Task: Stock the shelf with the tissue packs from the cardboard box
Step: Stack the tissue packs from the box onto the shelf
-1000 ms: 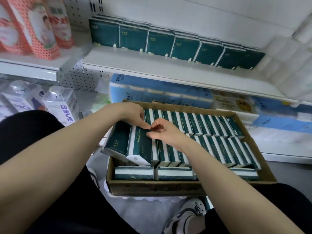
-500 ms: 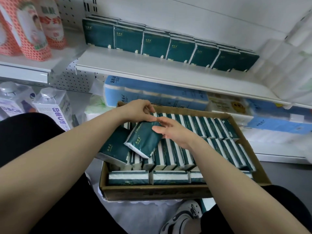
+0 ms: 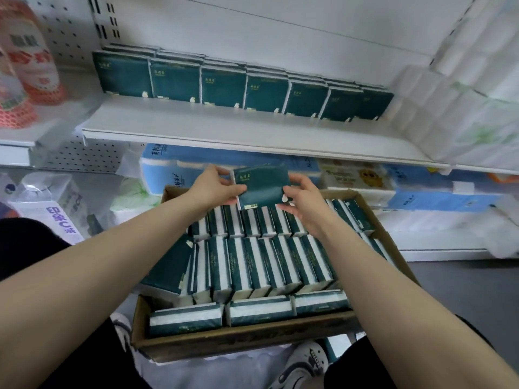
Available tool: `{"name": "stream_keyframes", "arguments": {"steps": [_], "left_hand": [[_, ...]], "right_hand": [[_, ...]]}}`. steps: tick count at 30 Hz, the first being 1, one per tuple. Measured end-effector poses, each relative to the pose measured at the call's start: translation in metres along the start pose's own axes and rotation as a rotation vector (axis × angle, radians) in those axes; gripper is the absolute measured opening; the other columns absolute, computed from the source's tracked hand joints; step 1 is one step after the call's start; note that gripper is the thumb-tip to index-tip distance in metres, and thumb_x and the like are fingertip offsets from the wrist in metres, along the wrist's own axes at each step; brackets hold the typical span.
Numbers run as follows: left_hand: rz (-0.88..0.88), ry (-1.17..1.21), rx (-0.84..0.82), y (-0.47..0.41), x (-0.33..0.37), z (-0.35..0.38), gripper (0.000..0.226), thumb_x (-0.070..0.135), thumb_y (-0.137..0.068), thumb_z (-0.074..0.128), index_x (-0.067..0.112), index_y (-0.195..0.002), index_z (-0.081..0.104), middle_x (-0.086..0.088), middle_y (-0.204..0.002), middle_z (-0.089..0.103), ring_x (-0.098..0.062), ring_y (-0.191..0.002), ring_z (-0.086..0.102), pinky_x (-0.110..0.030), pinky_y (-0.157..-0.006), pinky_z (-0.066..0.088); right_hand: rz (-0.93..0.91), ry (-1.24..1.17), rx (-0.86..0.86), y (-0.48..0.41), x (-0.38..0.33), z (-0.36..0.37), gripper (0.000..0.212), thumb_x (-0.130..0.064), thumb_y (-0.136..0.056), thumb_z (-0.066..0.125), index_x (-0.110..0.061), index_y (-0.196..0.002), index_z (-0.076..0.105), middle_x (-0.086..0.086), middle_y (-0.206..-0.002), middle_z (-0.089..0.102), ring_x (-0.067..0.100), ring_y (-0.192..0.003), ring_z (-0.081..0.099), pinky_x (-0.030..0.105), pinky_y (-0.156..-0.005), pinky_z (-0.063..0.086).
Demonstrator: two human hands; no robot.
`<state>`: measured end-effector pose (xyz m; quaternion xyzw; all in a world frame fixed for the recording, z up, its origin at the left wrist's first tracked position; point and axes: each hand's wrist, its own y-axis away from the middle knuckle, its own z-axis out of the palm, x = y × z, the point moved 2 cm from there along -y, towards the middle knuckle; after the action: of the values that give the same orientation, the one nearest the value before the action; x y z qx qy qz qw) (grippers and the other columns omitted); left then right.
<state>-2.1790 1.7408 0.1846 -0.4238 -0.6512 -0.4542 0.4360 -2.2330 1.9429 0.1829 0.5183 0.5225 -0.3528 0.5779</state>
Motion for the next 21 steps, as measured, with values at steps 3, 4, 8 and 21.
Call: {"name": "stream_keyframes", "arguments": {"steps": [3, 4, 8, 21], "left_hand": [[0.054, -0.001, 0.044, -0.007, 0.013, 0.013, 0.046, 0.023, -0.082, 0.077, 0.012, -0.114, 0.046, -0.01, -0.115, 0.062, -0.023, -0.091, 0.07, -0.033, -0.081, 0.059], [0.093, -0.03, 0.067, -0.009, 0.02, 0.019, 0.043, 0.024, -0.082, 0.076, 0.012, -0.112, 0.047, -0.008, -0.111, 0.062, -0.021, -0.089, 0.069, -0.027, -0.075, 0.058], [0.227, -0.031, 0.125, -0.02, 0.048, 0.042, 0.035, 0.022, -0.083, 0.075, 0.013, -0.11, 0.053, -0.004, -0.108, 0.061, -0.021, -0.093, 0.067, -0.025, -0.074, 0.058], [0.403, -0.039, 0.036, -0.082, 0.127, 0.123, 0.034, 0.013, -0.086, 0.071, 0.018, -0.117, 0.057, 0.0, -0.104, 0.065, -0.019, -0.098, 0.064, -0.038, -0.092, 0.055]], "right_hand": [[-0.087, 0.104, 0.063, -0.003, -0.013, -0.017, 0.025, -0.011, -0.099, 0.054, -0.017, -0.123, 0.053, 0.0, -0.113, 0.061, 0.016, -0.103, 0.062, 0.038, -0.094, 0.055], [-0.115, 0.118, 0.088, -0.004, -0.018, -0.023, 0.024, -0.013, -0.098, 0.056, -0.017, -0.122, 0.054, 0.0, -0.112, 0.061, 0.017, -0.104, 0.062, 0.039, -0.094, 0.055], [-0.229, 0.187, 0.209, -0.01, -0.039, -0.052, 0.022, -0.019, -0.096, 0.06, -0.02, -0.118, 0.057, -0.001, -0.111, 0.062, 0.015, -0.103, 0.059, 0.032, -0.083, 0.052], [-0.339, 0.212, 0.398, -0.057, -0.084, -0.146, 0.024, -0.02, -0.097, 0.06, -0.022, -0.121, 0.054, -0.002, -0.104, 0.062, 0.012, -0.09, 0.06, 0.024, -0.069, 0.048]]}}
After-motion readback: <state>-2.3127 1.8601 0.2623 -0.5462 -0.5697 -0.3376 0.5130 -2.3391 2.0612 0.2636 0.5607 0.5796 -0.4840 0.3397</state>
